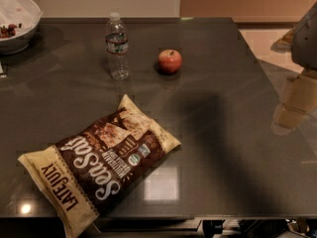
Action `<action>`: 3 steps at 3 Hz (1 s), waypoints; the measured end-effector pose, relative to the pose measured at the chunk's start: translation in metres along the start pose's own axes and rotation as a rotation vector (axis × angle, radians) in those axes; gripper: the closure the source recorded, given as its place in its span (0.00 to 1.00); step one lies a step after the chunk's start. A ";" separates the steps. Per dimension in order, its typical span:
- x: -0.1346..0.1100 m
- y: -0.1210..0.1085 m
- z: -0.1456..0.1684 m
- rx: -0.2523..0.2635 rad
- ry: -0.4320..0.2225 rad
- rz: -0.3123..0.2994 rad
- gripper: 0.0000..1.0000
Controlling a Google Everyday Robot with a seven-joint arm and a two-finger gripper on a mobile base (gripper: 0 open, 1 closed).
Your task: Move brown chip bag near apple
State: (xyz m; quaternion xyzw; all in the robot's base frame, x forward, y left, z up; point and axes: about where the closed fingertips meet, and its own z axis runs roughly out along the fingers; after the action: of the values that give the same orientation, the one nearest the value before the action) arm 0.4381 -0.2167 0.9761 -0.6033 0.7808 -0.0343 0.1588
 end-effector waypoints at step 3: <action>-0.050 0.018 0.016 -0.095 -0.174 -0.057 0.00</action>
Offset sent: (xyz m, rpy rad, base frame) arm 0.0076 0.0479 -0.0068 0.1869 0.0744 0.1032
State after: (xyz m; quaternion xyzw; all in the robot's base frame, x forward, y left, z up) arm 0.4368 -0.1618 0.9665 -0.6329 0.7473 0.0507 0.1961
